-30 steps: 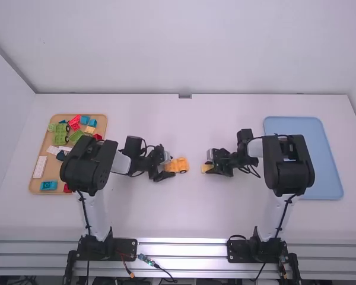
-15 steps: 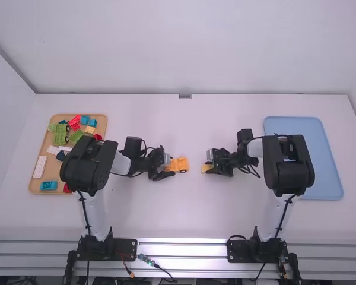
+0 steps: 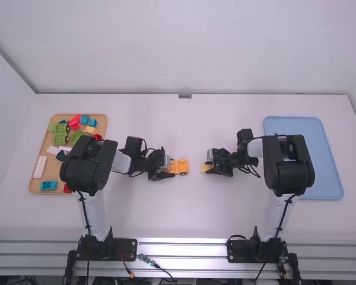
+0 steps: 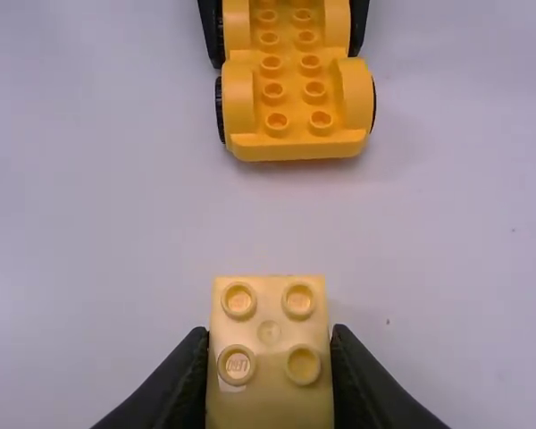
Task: Assemble lego blocks to make yellow taxi
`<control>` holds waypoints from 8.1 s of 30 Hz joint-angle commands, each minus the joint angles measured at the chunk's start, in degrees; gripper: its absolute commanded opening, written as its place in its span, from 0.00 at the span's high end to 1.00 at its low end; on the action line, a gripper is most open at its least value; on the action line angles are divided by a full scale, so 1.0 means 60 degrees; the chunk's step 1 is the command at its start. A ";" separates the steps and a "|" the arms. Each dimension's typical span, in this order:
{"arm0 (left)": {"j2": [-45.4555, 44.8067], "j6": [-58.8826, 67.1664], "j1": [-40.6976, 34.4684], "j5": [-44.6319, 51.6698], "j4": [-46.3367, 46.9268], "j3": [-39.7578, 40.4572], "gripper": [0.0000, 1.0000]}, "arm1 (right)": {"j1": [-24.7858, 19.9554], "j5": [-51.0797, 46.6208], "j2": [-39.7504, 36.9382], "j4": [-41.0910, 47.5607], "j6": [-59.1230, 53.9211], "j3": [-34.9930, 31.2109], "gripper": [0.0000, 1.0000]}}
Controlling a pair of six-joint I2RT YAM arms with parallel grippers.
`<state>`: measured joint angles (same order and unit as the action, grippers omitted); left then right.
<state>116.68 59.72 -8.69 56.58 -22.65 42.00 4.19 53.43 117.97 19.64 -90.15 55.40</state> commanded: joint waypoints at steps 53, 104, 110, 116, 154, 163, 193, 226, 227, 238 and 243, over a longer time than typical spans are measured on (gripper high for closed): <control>0.0106 0.0444 -0.0044 -0.0084 0.0248 0.0080 0.47 | 0.2572 -0.0463 -0.0405 0.0099 0.2586 0.1690 0.87; 0.0106 0.0197 -0.0029 -0.0339 0.0280 0.0080 0.44 | 0.2914 -0.0747 -0.1345 -0.0196 0.3238 0.0965 0.90; 0.0106 0.0197 -0.0036 -0.0342 0.0321 0.0080 0.45 | 0.3060 -0.1264 -0.1370 -0.1821 0.4156 0.0113 0.91; 0.0106 0.0197 -0.0073 -0.0339 0.0532 0.0168 0.44 | 0.3042 -0.1413 -0.1374 -0.2535 0.4280 -0.0255 0.88; 0.0106 0.1231 -0.0178 -0.0339 0.0867 0.0066 0.44 | 0.2936 -0.1341 -0.1370 -0.2378 0.4317 -0.0240 0.85; 0.0106 0.1155 -0.0175 -0.0339 0.0732 0.0073 0.42 | 0.2936 -0.1351 -0.1370 -0.2382 0.4473 -0.0237 0.85; 0.0106 0.0659 -0.0251 -0.0339 0.0521 0.0098 0.44 | 0.2936 -0.1381 -0.1370 -0.2458 0.4710 -0.0237 0.64; 0.0106 0.0656 -0.0248 -0.0339 0.0521 0.0095 0.46 | 0.2047 0.1490 -0.1345 -0.2171 0.3697 -0.0244 1.00; 0.0106 0.0656 -0.0251 -0.0339 0.0525 0.0095 0.46 | 0.2040 0.1479 -0.1305 -0.2167 0.3712 -0.0240 1.00; 0.0106 0.0597 -0.0248 -0.0339 0.0521 0.0076 0.50 | 0.2637 0.0452 -0.1243 -0.2171 0.3778 -0.0244 1.00; 0.0106 0.0590 -0.0251 -0.0342 0.0517 0.0080 0.48 | 0.2816 0.0036 -0.1243 -0.2200 0.3778 -0.0244 1.00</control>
<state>116.68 62.81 -9.65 56.34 -20.01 43.46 21.08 54.98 109.93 6.31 -67.51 54.33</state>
